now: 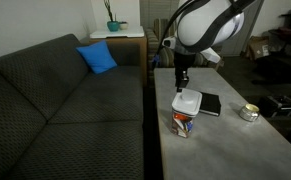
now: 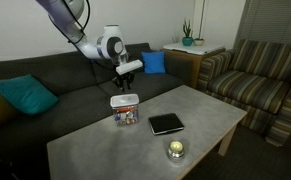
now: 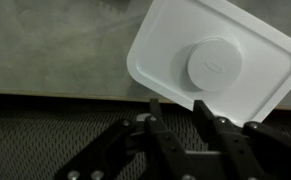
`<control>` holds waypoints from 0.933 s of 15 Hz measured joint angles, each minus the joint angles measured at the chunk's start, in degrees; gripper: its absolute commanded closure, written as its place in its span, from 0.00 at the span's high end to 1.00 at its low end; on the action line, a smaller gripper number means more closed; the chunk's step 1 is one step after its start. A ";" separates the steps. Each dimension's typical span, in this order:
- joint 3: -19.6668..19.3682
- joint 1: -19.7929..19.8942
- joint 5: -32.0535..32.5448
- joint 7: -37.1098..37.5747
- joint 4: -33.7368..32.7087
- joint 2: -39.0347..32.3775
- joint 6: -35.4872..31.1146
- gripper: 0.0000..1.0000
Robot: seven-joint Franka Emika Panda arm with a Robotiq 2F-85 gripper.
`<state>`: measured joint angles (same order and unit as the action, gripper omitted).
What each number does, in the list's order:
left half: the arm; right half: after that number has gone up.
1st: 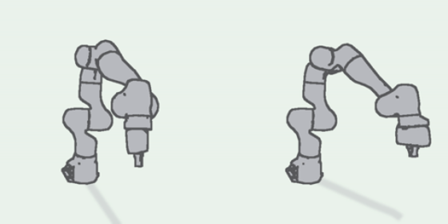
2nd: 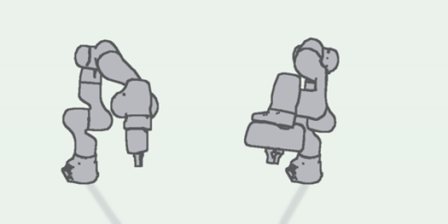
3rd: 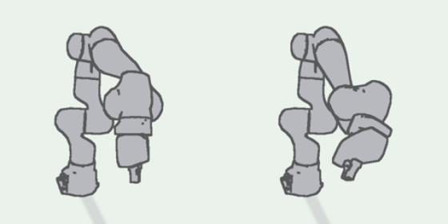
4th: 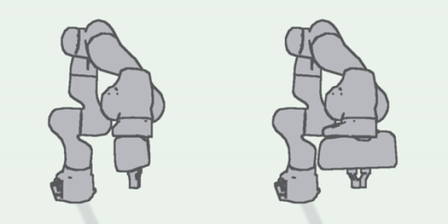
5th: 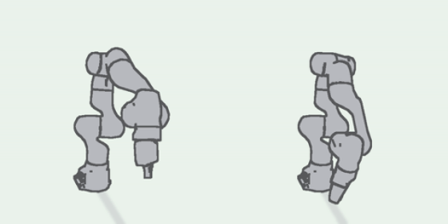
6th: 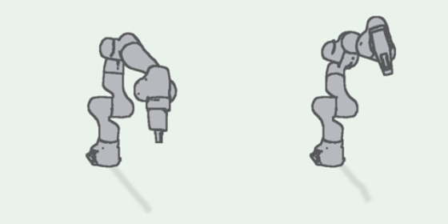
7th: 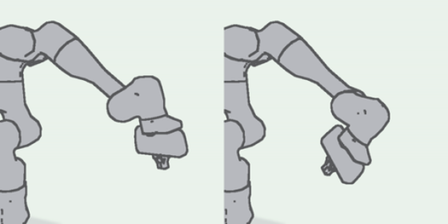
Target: Put the white lid on the storage bowl then push the button on the lid
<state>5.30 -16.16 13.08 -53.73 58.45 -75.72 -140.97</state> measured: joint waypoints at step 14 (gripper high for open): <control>-0.14 1.73 -0.45 5.90 3.79 1.21 3.91 0.00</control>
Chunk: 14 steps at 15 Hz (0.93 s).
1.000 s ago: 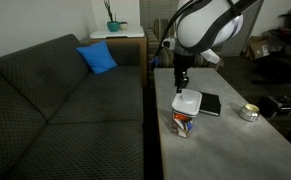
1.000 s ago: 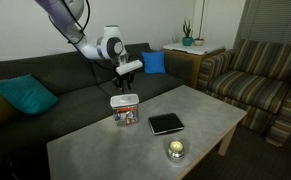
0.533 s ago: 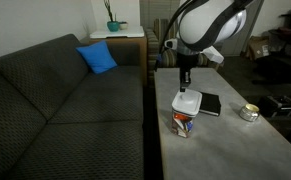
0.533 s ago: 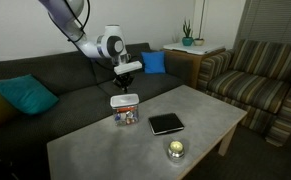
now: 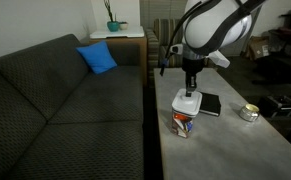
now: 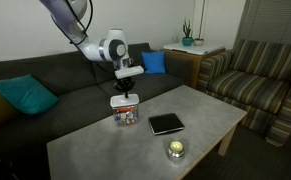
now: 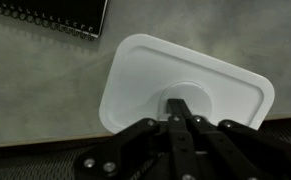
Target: Put the white lid on the storage bowl then push the button on the lid
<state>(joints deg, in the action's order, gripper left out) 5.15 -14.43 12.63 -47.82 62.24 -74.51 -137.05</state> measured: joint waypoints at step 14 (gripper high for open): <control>1.33 0.51 -0.89 0.28 0.02 0.18 -0.25 0.00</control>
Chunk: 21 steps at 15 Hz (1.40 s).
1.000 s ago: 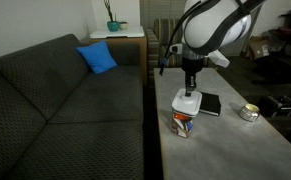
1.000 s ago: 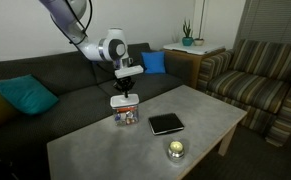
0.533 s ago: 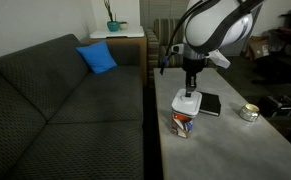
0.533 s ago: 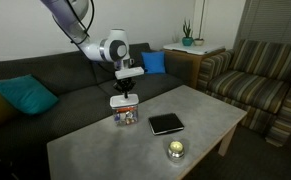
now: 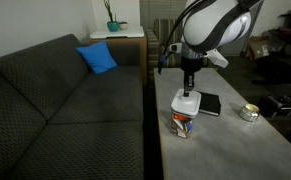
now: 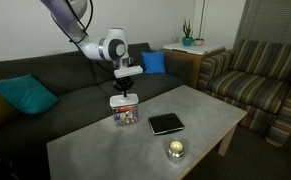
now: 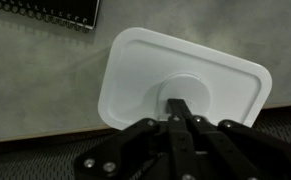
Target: Put the white lid on the storage bowl then push the button on the lid
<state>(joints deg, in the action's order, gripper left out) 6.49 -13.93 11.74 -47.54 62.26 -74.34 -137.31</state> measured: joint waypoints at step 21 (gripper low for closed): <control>1.40 0.67 -0.02 0.82 -3.17 -3.23 1.49 0.00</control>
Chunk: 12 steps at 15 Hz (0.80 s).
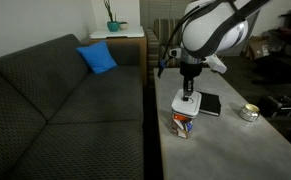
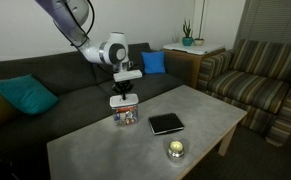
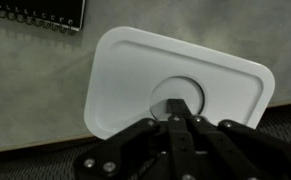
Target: Put the white lid on the storage bowl then push the button on the lid
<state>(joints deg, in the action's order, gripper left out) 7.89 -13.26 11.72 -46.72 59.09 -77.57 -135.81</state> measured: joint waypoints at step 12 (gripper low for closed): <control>1.90 1.07 0.03 -1.00 -4.69 -2.08 4.38 0.00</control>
<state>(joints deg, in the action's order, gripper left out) 9.78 -12.19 11.75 -47.72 54.40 -79.65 -131.43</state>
